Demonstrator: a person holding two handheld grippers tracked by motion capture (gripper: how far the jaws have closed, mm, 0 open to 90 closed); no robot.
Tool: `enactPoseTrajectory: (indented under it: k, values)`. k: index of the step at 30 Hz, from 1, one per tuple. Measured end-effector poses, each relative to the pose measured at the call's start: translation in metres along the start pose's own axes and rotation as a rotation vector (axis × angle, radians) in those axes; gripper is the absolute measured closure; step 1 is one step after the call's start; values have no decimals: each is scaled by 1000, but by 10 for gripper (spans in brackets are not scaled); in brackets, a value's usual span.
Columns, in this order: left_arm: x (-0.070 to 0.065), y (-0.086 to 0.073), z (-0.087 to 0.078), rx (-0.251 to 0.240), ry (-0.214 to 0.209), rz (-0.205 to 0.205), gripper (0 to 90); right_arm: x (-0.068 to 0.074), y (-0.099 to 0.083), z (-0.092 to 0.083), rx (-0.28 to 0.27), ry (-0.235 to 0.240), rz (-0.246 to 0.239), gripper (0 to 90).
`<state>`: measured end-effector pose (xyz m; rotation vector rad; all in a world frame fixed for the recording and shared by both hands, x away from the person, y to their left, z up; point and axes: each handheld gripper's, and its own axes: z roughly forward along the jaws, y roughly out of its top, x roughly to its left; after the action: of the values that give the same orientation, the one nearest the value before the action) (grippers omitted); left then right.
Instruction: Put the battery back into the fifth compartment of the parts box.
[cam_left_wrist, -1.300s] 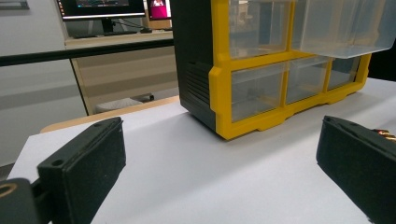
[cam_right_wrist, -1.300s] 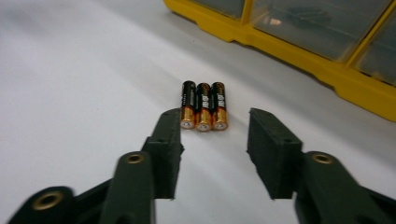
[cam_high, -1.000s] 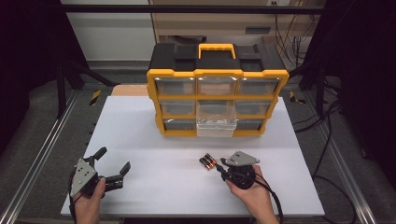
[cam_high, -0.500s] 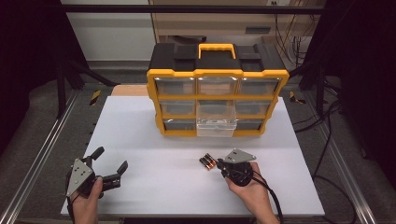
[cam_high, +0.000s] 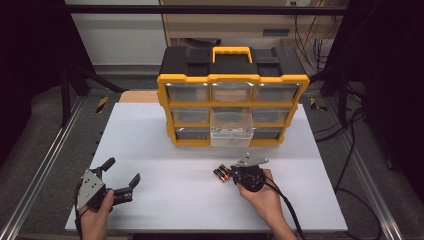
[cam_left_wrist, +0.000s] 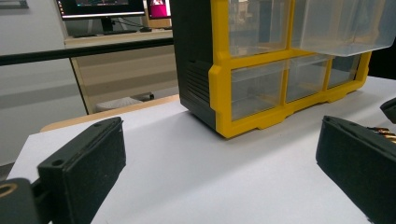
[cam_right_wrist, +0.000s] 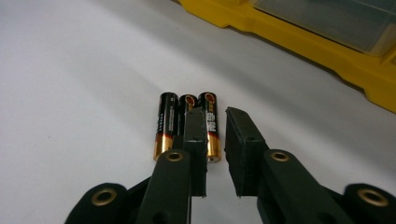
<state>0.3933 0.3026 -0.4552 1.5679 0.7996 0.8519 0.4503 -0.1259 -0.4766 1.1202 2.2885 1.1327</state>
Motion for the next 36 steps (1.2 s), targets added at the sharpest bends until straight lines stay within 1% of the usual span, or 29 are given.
enactPoseTrajectory:
  k: [1, 3, 12, 14, 17, 20, 22, 26, 31, 33, 34, 36]
  values:
    - [0, 0, 0, -1, -1, -1, 14, -2, 1, 2, 0, 3, 7, 763]
    - [0, 0, 0, -1, -2, -2, 14, -3, 1, 5, 5, 6, 2, 755]
    - [-1, 0, 1, 3, -6, 2, 13, -4, 1, 9, 26, 17, 18, 755]
    - [-1, 0, 1, 3, -6, 3, 13, -4, 1, 10, 35, 16, 8, 754]
    - [-1, 0, 1, 6, -3, 10, 13, -3, 1, 12, 45, 15, 5, 752]
    - [0, 0, 0, 2, -1, 3, 13, -3, 0, 13, 50, 18, 7, 746]
    - [1, 0, -1, 3, 0, -2, 13, -3, 0, 15, 56, 17, -9, 746]
    - [1, 0, 0, 6, -1, -1, 13, -4, 1, 17, 59, 10, -1, 747]
    - [-1, 0, 1, 14, -5, 9, 13, -6, 0, 23, 92, -14, -11, 742]
    - [-1, 0, 1, 16, -7, 10, 13, -6, -1, 24, 95, -15, -20, 744]
    - [-1, -1, 2, 18, -7, 11, 13, -7, -1, 25, 99, -24, -23, 747]
    - [-2, -1, 2, 22, -6, 15, 13, -7, 0, 26, 94, -25, -15, 759]
